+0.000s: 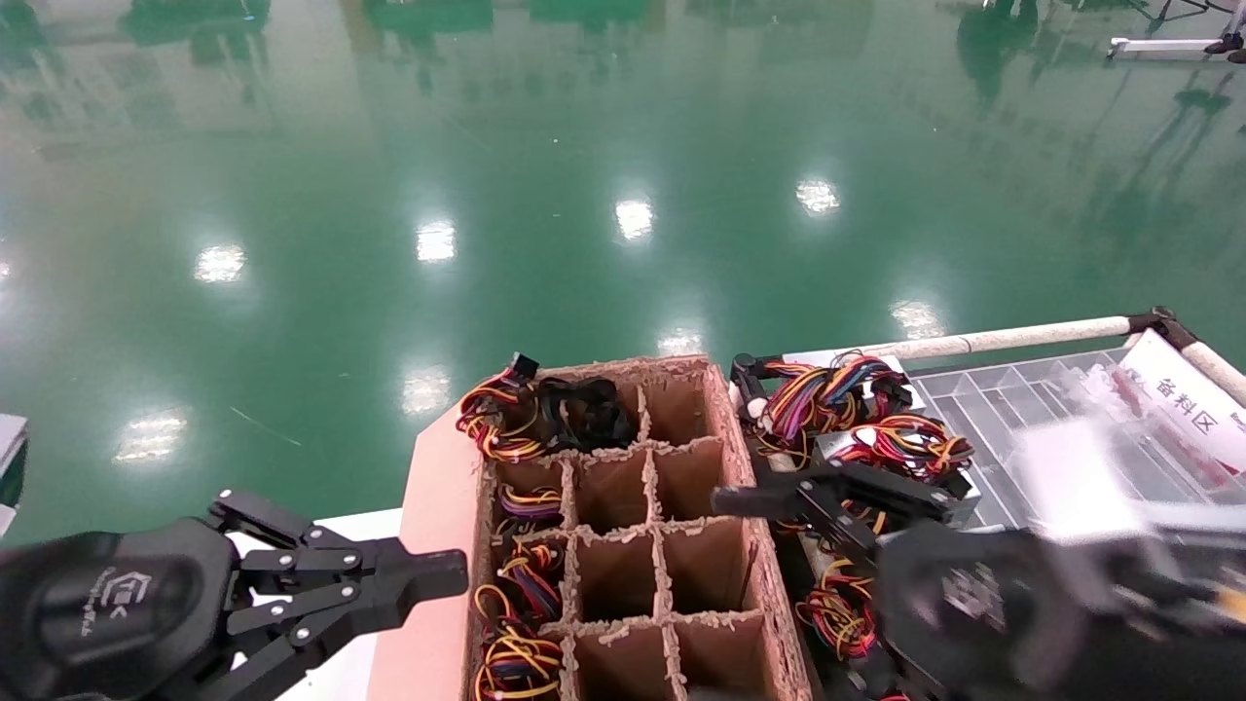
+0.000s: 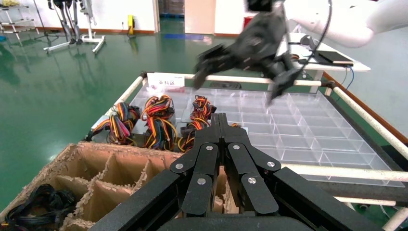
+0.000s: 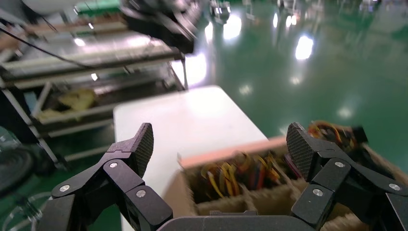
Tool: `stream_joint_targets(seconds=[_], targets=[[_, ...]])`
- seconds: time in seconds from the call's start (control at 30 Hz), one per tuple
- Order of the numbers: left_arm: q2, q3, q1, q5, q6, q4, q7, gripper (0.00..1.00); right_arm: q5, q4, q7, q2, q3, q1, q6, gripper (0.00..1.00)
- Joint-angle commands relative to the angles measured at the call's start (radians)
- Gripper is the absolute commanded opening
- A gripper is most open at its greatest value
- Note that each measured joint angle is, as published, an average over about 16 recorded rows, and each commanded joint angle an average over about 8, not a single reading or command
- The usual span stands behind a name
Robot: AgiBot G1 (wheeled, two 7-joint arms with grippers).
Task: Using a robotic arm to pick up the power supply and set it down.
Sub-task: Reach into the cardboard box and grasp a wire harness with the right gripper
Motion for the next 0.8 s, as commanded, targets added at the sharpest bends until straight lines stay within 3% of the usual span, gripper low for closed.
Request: stream_joint_targets(seconds=[0.03,0.23,0.47,0.53,0.73,0.8], targets=[[0.0,0.0,0.0,0.0,0.0,0.0,0.0,0.0,-0.054,-0.025,0.009,-0.023,-0.028,0.044,0.0,1.0],[0.0,0.0,0.0,0.0,0.0,0.0,0.0,0.0,-0.151,-0.207,-0.048,-0.142,-0.101,0.162,-0.049,1.0],[0.0,0.0,0.0,0.0,0.0,0.0,0.0,0.03,-0.181,-0.402,-0.144,-0.257,-0.177,0.219,-0.08,1.0],[0.0,0.0,0.0,0.0,0.0,0.0,0.0,0.18,-0.18,-0.449,-0.167,-0.284,-0.199,0.226,-0.082,1.0],[0.0,0.0,0.0,0.0,0.0,0.0,0.0,0.9,-0.179,-0.566,-0.223,-0.35,-0.266,0.245,-0.085,1.0],[0.0,0.0,0.0,0.0,0.0,0.0,0.0,1.0,-0.18,-0.599,-0.24,-0.37,-0.287,0.252,-0.085,1.0]])
